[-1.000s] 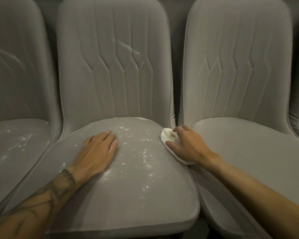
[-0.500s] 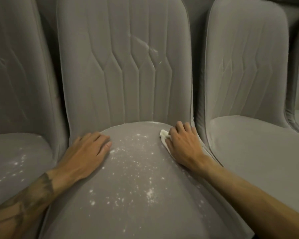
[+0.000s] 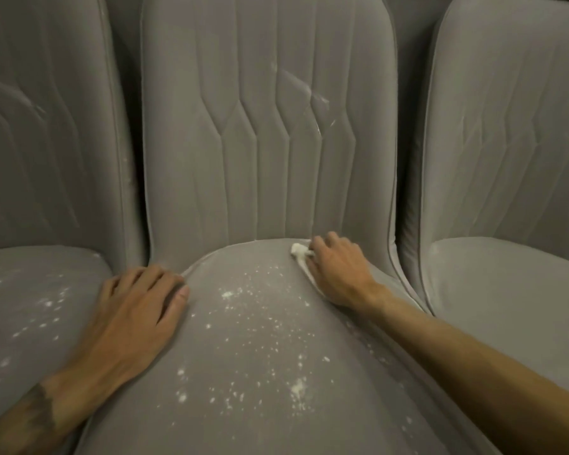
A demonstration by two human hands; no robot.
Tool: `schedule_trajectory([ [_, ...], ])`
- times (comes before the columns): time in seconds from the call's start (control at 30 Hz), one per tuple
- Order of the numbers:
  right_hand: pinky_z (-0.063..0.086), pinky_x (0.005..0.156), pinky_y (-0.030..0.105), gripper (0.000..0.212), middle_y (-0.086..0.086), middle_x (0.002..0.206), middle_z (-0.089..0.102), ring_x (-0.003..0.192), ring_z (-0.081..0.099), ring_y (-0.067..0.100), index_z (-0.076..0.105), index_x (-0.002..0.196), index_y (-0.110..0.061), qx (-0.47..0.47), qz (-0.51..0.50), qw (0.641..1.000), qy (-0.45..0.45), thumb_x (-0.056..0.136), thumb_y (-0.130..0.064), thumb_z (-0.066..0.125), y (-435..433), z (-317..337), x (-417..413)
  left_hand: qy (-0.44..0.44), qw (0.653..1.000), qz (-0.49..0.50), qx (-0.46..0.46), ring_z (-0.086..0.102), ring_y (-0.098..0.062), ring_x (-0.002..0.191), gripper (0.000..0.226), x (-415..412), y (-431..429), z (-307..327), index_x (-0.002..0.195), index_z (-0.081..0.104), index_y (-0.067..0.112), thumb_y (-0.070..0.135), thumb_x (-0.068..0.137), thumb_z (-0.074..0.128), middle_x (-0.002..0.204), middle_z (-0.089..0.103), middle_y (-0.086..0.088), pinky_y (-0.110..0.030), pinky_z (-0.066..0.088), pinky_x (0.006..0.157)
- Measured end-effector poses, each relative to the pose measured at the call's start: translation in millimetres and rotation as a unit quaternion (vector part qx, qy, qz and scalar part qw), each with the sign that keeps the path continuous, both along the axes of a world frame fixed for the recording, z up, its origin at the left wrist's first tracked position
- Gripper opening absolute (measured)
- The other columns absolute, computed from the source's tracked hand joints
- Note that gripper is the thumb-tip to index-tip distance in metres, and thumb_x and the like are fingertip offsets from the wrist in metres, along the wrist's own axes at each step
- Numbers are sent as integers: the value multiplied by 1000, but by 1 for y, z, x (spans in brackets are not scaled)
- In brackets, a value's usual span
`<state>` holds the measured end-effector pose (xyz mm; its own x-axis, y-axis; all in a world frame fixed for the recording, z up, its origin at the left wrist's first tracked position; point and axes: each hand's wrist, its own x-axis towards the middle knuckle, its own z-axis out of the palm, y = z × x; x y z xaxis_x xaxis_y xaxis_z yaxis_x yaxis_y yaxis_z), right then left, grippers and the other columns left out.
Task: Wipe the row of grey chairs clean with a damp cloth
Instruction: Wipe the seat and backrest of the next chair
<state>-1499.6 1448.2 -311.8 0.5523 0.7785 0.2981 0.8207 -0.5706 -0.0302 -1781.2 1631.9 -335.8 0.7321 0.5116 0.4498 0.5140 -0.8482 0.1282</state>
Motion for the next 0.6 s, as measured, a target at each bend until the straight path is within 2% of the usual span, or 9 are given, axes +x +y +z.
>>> schedule_trajectory([
  [0.1, 43, 91, 44, 28, 17, 126, 53, 110, 55, 38, 50, 124, -7, 4, -103, 994, 31, 105, -27, 40, -5, -1, 20, -3, 1000, 5, 15, 51, -19, 104, 34, 1, 0, -6, 108, 63, 33, 48, 102, 34, 112, 59, 10, -38, 31, 85],
  [0.17, 43, 97, 43, 29, 18, 131, 51, 115, 53, 38, 47, 129, -4, 8, -117, 992, 50, 103, -17, 41, 22, 1, 12, -6, 1000, 11, 27, 51, -19, 105, 34, 3, 1, -10, 109, 63, 32, 48, 102, 34, 114, 58, 10, -37, 30, 86],
  [0.27, 40, 100, 42, 31, 20, 132, 52, 119, 52, 38, 48, 129, -2, 35, -20, 994, 100, 103, -15, 40, 66, 1, -25, -14, 999, 19, 46, 52, -21, 105, 37, 6, 2, -15, 108, 66, 31, 48, 101, 34, 114, 60, 9, -40, 34, 87],
  [0.37, 40, 92, 43, 30, 20, 119, 57, 107, 55, 38, 56, 117, -5, 55, 145, 982, 107, 104, -30, 45, 68, -6, -62, -11, 997, 24, 68, 51, -21, 103, 37, 7, 4, -17, 106, 68, 32, 48, 101, 35, 114, 59, 9, -40, 33, 85],
  [0.43, 42, 88, 44, 31, 18, 116, 57, 103, 56, 38, 57, 114, -7, 48, 178, 978, 97, 104, -34, 47, 51, -5, -52, -15, 997, 20, 72, 51, -21, 102, 36, 6, 4, -19, 106, 66, 32, 48, 101, 35, 114, 58, 10, -40, 32, 84],
  [0.5, 43, 87, 45, 33, 19, 117, 56, 104, 57, 40, 55, 114, -7, 24, 117, 990, 70, 104, -37, 46, 34, -2, -17, -17, 997, 16, 74, 50, -20, 102, 35, 6, 4, -19, 106, 65, 32, 47, 102, 34, 113, 56, 10, -39, 32, 84],
  [0.6, 44, 94, 46, 38, 23, 127, 53, 114, 55, 44, 51, 121, -3, 11, -35, 997, 62, 105, -36, 43, 27, 0, 26, -21, 997, 19, 68, 49, -19, 102, 34, 6, -1, -18, 105, 65, 31, 45, 102, 34, 113, 56, 9, -40, 35, 86],
])
